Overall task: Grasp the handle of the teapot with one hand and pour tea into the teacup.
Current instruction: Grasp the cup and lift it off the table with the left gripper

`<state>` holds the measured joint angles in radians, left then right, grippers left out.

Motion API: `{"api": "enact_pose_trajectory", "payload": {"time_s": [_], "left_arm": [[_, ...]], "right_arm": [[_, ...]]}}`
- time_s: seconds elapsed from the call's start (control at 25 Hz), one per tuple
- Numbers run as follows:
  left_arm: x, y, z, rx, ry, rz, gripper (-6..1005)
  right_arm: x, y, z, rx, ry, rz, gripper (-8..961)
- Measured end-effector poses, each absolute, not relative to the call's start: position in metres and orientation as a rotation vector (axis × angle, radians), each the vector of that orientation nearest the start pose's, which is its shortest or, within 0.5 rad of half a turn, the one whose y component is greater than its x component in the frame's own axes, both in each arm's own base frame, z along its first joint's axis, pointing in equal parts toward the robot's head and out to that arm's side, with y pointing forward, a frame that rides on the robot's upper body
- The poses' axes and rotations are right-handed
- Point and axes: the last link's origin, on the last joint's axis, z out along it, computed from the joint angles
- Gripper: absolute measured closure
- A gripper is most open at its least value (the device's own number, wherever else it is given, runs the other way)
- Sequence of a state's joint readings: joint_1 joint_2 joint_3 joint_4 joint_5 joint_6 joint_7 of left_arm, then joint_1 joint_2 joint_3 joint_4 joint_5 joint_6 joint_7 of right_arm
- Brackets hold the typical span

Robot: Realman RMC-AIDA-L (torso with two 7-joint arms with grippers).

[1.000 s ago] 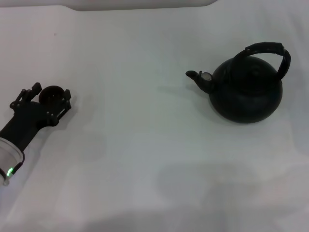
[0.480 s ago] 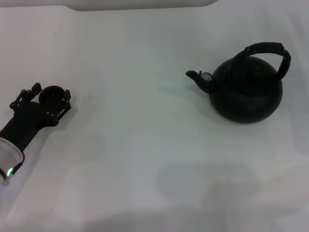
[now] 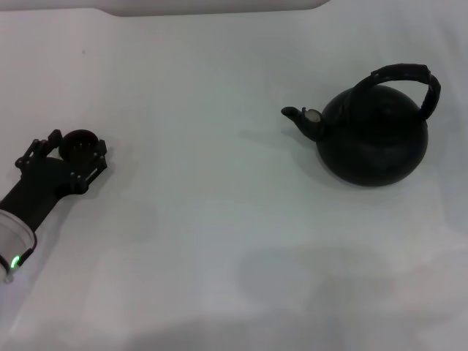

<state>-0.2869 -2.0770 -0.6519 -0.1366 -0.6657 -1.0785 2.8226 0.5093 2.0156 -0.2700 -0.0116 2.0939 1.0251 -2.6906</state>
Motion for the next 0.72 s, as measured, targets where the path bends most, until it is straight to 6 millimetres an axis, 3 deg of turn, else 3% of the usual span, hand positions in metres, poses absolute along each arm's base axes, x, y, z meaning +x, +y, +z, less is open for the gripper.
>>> {"api": "enact_pose_trajectory", "payload": {"time_s": [0.72], "left_arm": [[-0.3674, 0.258, -0.0671, -1.914, -0.758, -0.532, 183]], "right_arm": [[0.3797, 0.3488, 0.0379, -1.422, 0.809, 0.673, 277]]}}
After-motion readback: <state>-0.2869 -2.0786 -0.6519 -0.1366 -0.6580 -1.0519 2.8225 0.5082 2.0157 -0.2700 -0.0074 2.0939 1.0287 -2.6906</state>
